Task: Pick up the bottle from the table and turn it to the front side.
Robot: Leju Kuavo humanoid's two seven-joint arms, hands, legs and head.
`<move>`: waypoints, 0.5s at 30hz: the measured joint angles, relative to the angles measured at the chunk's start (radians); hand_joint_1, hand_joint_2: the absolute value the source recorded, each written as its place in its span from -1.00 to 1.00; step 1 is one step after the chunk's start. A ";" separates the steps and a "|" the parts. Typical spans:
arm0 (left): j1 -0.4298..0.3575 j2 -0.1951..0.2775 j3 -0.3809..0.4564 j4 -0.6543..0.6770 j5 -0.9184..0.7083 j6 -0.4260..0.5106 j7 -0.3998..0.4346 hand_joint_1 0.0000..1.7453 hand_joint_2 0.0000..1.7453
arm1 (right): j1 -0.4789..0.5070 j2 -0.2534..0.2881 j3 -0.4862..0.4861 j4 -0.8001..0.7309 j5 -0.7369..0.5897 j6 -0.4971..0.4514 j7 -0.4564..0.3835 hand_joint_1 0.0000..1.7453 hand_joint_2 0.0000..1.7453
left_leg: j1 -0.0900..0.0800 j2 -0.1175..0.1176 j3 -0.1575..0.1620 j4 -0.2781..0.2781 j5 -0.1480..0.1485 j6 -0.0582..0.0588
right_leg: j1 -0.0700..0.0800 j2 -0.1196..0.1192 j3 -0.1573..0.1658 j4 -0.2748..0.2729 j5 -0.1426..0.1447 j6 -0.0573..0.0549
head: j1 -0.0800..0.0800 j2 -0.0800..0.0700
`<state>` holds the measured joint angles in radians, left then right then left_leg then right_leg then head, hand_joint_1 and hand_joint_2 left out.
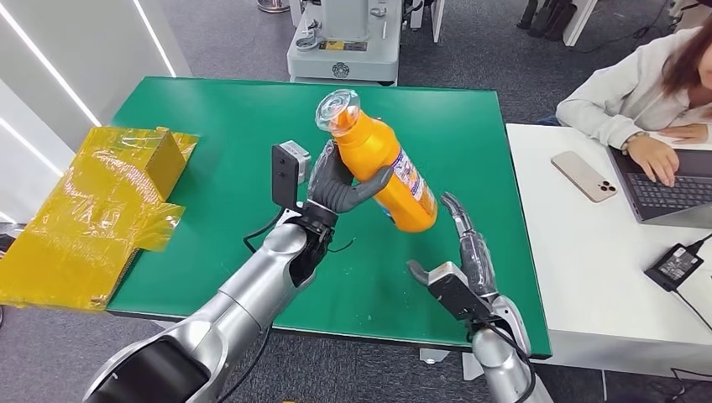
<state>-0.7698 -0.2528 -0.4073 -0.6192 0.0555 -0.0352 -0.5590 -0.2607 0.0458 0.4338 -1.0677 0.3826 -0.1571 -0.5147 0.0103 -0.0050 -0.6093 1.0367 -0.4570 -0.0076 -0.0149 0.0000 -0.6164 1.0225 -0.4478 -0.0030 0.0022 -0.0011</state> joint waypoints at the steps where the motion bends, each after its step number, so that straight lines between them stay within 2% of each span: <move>1: -0.004 0.004 -0.008 -0.005 -0.073 0.067 -0.010 1.00 1.00 | 0.012 -0.001 -0.003 -0.018 0.006 0.004 0.003 -1.00 1.00 | 0.000 0.000 0.000 0.000 0.000 0.000 | 0.000 0.000 0.000 0.000 0.000 0.000 | 0.000 0.000; 4: -0.022 0.021 -0.041 -0.019 -0.317 0.265 -0.017 1.00 1.00 | 0.053 -0.005 -0.012 -0.081 0.028 0.022 0.018 -1.00 1.00 | 0.000 0.000 0.000 0.000 0.000 0.000 | 0.000 0.000 0.000 0.000 0.000 0.000 | 0.000 0.000; 10: -0.057 0.056 -0.087 -0.021 -0.616 0.470 0.058 1.00 1.00 | 0.091 -0.012 -0.023 -0.163 0.038 0.047 0.026 -1.00 1.00 | 0.000 0.001 0.000 0.000 0.000 0.000 | 0.000 0.001 0.000 0.000 0.000 0.000 | 0.000 0.000; 13: -0.090 0.078 -0.127 0.000 -0.854 0.617 0.175 1.00 1.00 | 0.095 -0.013 -0.024 -0.184 0.040 0.056 0.025 -1.00 1.00 | 0.000 0.001 0.000 0.000 0.000 0.000 | 0.000 0.001 0.000 0.000 0.000 0.000 | 0.000 0.000; 15: -0.118 0.094 -0.160 0.025 -1.024 0.673 0.280 1.00 1.00 | 0.094 -0.013 -0.024 -0.192 0.039 0.059 0.023 -1.00 1.00 | 0.000 0.001 0.000 0.000 0.000 0.000 | 0.000 0.001 0.000 0.001 0.000 0.000 | 0.000 0.000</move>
<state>-0.8875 -0.1586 -0.5670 -0.5939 -0.9687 0.6376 -0.2792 -0.1668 0.0332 0.4102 -1.2600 0.4220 -0.0979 -0.4913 0.0105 -0.0043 -0.6089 1.0366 -0.4568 -0.0078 -0.0148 0.0007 -0.6163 1.0231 -0.4475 -0.0034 0.0022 -0.0011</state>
